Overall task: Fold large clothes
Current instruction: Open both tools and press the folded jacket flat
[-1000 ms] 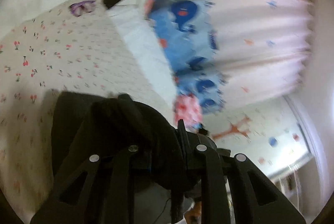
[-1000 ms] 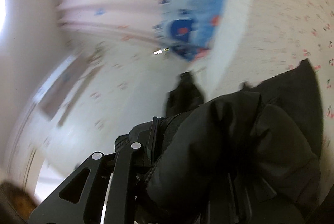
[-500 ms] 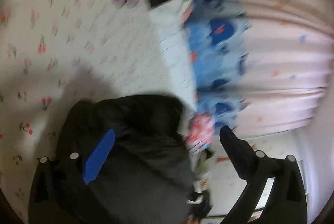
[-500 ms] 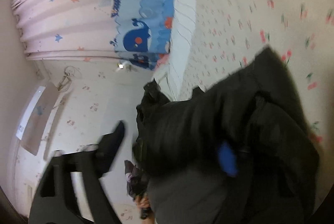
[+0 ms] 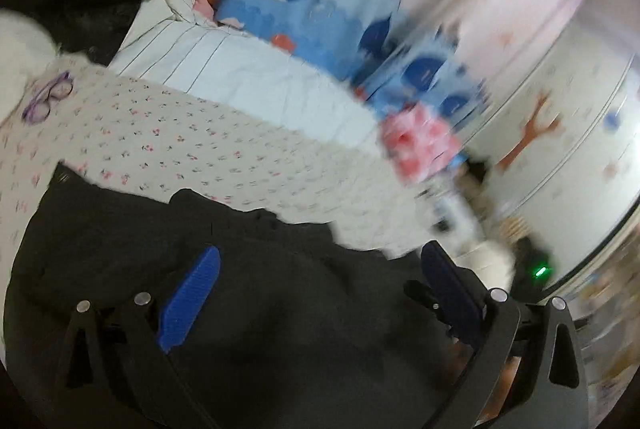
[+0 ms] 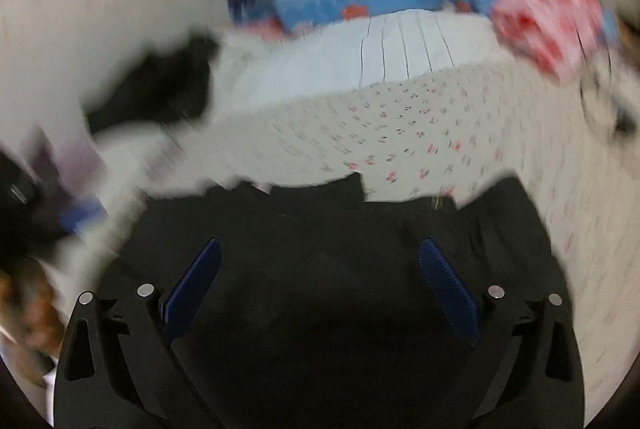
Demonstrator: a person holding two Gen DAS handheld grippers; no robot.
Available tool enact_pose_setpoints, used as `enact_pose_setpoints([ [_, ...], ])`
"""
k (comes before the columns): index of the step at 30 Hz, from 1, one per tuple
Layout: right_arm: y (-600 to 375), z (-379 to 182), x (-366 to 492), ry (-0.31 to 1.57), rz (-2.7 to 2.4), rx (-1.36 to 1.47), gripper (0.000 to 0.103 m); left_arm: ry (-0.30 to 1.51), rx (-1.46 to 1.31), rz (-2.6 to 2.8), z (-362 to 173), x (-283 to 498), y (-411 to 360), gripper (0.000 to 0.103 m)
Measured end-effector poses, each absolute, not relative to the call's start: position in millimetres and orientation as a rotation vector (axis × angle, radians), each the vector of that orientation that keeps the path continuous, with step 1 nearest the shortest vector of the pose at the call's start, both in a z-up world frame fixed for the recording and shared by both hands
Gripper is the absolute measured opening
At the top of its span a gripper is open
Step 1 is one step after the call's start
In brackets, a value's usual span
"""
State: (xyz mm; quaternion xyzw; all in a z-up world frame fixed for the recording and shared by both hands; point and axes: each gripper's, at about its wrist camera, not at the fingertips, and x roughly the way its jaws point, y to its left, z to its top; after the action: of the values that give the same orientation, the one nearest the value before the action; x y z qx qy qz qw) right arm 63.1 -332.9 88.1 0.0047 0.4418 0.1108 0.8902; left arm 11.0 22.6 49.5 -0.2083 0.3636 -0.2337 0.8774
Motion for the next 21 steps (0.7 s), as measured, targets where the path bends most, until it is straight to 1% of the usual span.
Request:
enact_pose_setpoints([
  [1,-329,64,77,0.963,0.187,-0.040,0.096,0.816,-0.408,-0.443,25,28,13,0.096],
  [3,-348,20,104,0.990,0.198,0.102,0.096,0.894,-0.460,-0.402,-19,53,16,0.095],
  [5,-368,3,120,1.000,0.174,0.231,0.096,0.898,-0.487,-0.396,-38,64,18,0.095],
  [6,-368,-3,123,1.013,0.177,0.230,0.096,0.906,-0.482,-0.390,-44,66,17,0.095],
  [10,-361,-6,115,1.070,0.197,0.152,0.096,0.944,-0.408,-0.398,-46,60,15,0.095],
  [12,-369,16,104,1.045,0.192,0.128,0.096,0.946,-0.429,-0.406,-31,52,24,0.095],
  [14,-387,45,92,0.940,0.154,0.130,0.096,0.861,-0.516,-0.413,-7,39,47,0.095],
  [16,-406,53,88,0.908,0.096,0.135,0.096,0.771,-0.509,-0.359,7,37,66,0.096],
  [18,-424,35,92,0.959,0.036,0.143,0.096,0.780,-0.514,-0.286,-8,44,83,0.096],
  [20,-438,-3,94,1.024,0.006,0.164,0.096,0.824,-0.553,-0.270,-40,53,94,0.095],
  [21,-451,-20,90,1.010,0.046,0.287,0.097,0.819,-0.574,-0.287,-53,53,94,0.095],
])
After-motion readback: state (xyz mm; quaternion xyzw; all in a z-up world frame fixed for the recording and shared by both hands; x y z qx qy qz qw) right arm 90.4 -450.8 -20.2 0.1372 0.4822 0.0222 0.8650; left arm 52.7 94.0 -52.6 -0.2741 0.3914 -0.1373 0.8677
